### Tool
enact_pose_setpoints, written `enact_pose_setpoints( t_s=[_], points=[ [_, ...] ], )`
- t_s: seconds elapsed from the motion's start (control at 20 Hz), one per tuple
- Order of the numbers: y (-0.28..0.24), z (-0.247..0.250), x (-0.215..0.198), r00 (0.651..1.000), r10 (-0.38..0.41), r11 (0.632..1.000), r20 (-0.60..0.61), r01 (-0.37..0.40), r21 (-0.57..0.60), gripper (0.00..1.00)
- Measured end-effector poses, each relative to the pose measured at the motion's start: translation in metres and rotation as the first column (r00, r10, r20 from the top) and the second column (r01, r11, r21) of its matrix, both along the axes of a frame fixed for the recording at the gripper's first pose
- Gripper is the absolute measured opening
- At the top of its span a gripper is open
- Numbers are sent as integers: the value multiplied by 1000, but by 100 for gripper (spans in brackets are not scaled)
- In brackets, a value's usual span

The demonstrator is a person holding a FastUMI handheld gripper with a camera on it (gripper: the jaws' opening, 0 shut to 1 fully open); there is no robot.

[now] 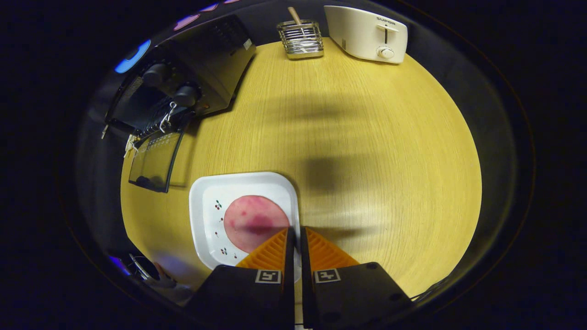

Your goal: Open the toaster oven, put the food inside, and close the toaster oven door.

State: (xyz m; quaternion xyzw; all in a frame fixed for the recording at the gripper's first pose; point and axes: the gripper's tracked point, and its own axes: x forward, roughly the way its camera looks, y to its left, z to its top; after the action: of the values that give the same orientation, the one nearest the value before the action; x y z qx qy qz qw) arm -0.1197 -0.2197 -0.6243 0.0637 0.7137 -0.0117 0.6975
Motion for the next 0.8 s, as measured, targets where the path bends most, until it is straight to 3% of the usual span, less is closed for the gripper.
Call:
enact_pose_setpoints(
  t_s=[0.1, 0.15, 0.35, 0.6, 0.8],
  points=[
    [1, 4, 0, 1000, 19, 1000, 6, -19, 21, 12],
    [1, 3, -1, 1000, 4, 999, -17, -3, 53, 5],
    [6, 0, -2, 995, -73, 977, -67, 85, 196, 5],
    [19, 4, -13, 961, -232, 887, -154, 273, 373, 5],
    [22, 13, -21, 946, -303, 846, -117, 323, 425, 5]
  ],
)
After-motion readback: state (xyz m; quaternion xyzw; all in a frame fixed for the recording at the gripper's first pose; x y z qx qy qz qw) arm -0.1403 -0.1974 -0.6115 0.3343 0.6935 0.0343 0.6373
